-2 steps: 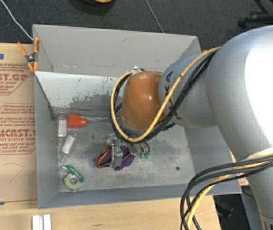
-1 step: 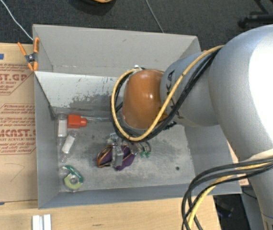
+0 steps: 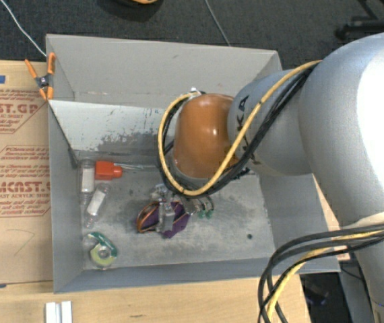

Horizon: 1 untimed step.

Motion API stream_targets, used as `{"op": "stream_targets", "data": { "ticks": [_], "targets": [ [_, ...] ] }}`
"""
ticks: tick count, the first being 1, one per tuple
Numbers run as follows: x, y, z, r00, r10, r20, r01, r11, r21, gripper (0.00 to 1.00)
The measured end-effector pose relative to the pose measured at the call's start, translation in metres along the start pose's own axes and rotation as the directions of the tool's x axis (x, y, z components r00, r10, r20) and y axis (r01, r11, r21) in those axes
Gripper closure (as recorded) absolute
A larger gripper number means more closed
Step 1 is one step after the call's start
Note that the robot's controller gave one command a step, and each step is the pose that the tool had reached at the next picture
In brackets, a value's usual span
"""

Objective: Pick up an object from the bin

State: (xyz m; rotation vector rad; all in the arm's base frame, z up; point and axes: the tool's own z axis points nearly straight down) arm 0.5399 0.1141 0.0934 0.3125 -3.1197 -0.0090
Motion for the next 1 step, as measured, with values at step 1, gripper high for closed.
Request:
{"op": "stream_targets", "data": {
  "ticks": [1],
  "targets": [
    [-0.0005,0.0001,-0.0069,1.000,0.000,0.002,0.000,1.000,0.000,1.00]
  ]
}}
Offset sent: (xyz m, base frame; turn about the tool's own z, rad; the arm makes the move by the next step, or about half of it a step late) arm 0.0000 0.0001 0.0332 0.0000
